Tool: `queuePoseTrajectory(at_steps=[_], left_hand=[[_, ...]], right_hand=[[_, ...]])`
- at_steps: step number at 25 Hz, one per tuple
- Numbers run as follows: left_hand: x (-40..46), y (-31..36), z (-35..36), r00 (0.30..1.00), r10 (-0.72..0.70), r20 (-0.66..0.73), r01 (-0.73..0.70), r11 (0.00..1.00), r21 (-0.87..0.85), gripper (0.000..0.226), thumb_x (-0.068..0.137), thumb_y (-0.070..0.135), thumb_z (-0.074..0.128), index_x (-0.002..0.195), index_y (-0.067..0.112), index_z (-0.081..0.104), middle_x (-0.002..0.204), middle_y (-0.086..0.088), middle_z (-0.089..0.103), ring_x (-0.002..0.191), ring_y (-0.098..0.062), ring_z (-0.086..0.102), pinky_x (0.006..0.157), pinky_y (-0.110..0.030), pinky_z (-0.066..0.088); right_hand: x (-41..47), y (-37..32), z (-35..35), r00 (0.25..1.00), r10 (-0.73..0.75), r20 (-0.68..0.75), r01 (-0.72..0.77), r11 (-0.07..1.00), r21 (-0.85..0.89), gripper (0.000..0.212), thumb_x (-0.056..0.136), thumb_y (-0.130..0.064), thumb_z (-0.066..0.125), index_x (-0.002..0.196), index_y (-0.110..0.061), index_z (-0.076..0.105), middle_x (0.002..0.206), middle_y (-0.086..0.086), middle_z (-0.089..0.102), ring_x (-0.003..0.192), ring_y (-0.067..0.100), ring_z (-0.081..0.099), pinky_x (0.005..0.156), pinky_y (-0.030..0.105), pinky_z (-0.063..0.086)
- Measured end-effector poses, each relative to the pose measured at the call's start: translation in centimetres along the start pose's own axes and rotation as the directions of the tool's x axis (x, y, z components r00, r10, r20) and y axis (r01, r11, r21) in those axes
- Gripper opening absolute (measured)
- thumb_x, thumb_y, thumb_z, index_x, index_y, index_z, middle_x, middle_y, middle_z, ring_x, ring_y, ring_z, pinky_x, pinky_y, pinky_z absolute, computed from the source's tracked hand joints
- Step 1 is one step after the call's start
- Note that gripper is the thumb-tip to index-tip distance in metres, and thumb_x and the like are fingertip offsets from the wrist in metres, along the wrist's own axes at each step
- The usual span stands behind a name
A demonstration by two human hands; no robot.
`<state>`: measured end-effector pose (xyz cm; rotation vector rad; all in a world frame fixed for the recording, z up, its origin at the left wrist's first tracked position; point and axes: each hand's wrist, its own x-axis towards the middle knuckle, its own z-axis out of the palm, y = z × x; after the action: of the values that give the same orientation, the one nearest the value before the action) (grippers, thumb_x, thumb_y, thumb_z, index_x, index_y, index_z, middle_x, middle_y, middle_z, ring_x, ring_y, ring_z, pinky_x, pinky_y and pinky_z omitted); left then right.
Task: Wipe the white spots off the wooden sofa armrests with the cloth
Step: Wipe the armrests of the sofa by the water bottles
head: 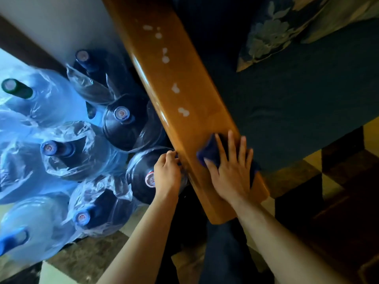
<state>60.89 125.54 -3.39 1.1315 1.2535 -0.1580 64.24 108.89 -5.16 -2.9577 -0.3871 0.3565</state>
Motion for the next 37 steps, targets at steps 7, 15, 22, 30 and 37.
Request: queuePoseTrajectory(at_steps=[7,15,22,30,37], left_hand=[[-1.7,0.0,0.4,0.989,-0.121,-0.090,0.112,0.989,-0.098,0.057,0.107,0.047,0.032,0.110,0.008,0.074,0.107,-0.015,0.079,0.100,-0.032,0.074,0.077,-0.040,0.058],[-5.0,-4.0,-0.3,0.924,-0.280,-0.262,0.181,0.921,-0.344,0.055,0.108,0.045,0.031,0.093,0.008,0.069,0.105,-0.022,0.073,0.080,-0.028,0.068,0.073,-0.037,0.054],[-2.4,-4.1,0.1,0.930,-0.255,-0.263,0.098,0.866,-0.491,0.044,0.107,0.045,0.038,0.102,0.015,0.069,0.109,-0.014,0.073,0.091,-0.027,0.070,0.078,-0.044,0.059],[-2.2,-2.5,1.3,0.956,-0.164,-0.242,0.077,0.940,-0.333,0.038,0.102,0.049,0.041,0.104,0.021,0.067,0.113,-0.008,0.071,0.103,-0.025,0.068,0.095,-0.050,0.055],[0.5,1.0,4.6,0.960,0.045,-0.277,-0.039,0.999,0.026,0.058,0.100,0.053,0.027,0.108,0.008,0.062,0.114,-0.016,0.066,0.094,-0.020,0.061,0.081,-0.040,0.047]], right_hand=[[-1.8,3.8,0.2,0.675,-0.712,0.194,0.734,0.676,-0.072,0.079,0.092,-0.061,0.043,0.163,-0.042,0.014,0.174,0.002,0.001,0.159,0.039,-0.002,0.122,0.067,0.011],[-2.1,3.1,-0.9,0.240,-0.904,0.354,0.966,0.257,0.000,0.063,0.086,-0.066,0.052,0.142,-0.038,0.058,0.172,0.005,0.019,0.157,0.040,0.012,0.123,0.062,0.010],[10.8,-8.8,-0.7,0.519,-0.838,0.168,0.855,0.511,-0.091,0.034,0.087,-0.043,0.063,0.103,-0.018,0.081,0.161,0.008,0.044,0.155,0.042,0.022,0.124,0.063,0.012],[-1.8,10.1,-1.7,0.484,-0.833,0.270,0.860,0.509,0.028,0.063,0.095,-0.056,0.051,0.155,-0.051,0.034,0.173,0.000,0.012,0.160,0.032,0.006,0.121,0.060,0.015],[11.2,5.3,-2.4,0.973,-0.104,0.205,-0.083,0.673,0.735,0.073,0.091,-0.066,0.059,0.154,-0.039,0.035,0.151,-0.015,0.045,0.136,-0.003,0.043,0.103,0.010,0.039]])
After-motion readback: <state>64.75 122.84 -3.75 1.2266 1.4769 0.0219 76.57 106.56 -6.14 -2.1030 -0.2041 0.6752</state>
